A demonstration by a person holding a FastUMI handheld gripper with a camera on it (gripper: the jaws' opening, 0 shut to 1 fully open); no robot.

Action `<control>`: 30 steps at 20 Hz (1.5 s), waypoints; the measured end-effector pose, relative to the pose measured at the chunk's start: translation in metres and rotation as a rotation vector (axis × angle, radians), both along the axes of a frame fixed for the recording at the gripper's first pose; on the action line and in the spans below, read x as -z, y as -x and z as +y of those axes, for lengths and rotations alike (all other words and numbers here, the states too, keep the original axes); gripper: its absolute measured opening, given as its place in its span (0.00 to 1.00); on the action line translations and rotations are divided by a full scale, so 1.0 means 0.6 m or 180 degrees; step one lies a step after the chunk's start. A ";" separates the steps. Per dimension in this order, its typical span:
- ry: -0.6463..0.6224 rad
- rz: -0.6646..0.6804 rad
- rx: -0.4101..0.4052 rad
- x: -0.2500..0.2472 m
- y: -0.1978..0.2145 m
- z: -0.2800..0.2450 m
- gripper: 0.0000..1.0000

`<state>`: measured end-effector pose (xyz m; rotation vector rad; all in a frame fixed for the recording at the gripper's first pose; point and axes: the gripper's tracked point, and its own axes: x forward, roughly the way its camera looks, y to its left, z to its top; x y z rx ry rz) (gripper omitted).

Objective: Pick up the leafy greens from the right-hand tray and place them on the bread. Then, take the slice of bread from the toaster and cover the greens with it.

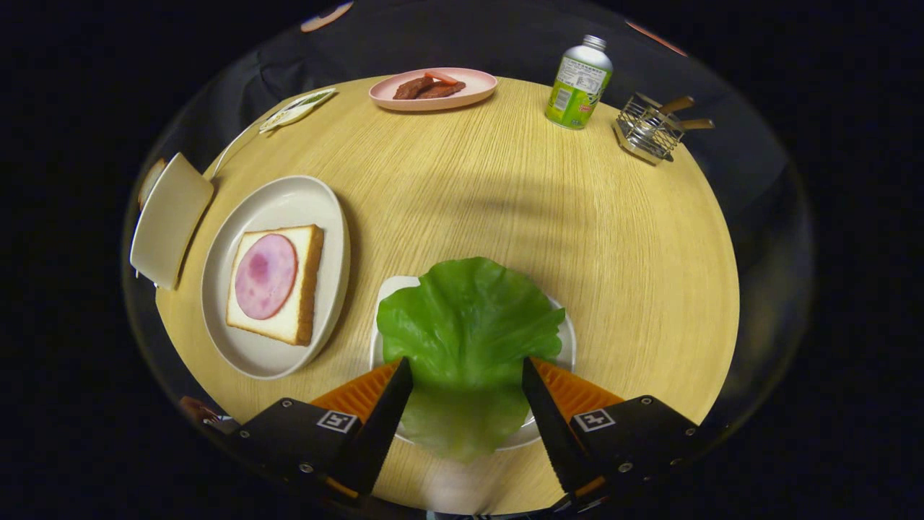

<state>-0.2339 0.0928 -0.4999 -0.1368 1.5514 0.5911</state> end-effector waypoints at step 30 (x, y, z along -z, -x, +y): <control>-0.0730 -0.0433 0.0099 -0.178 -0.057 0.131 0.05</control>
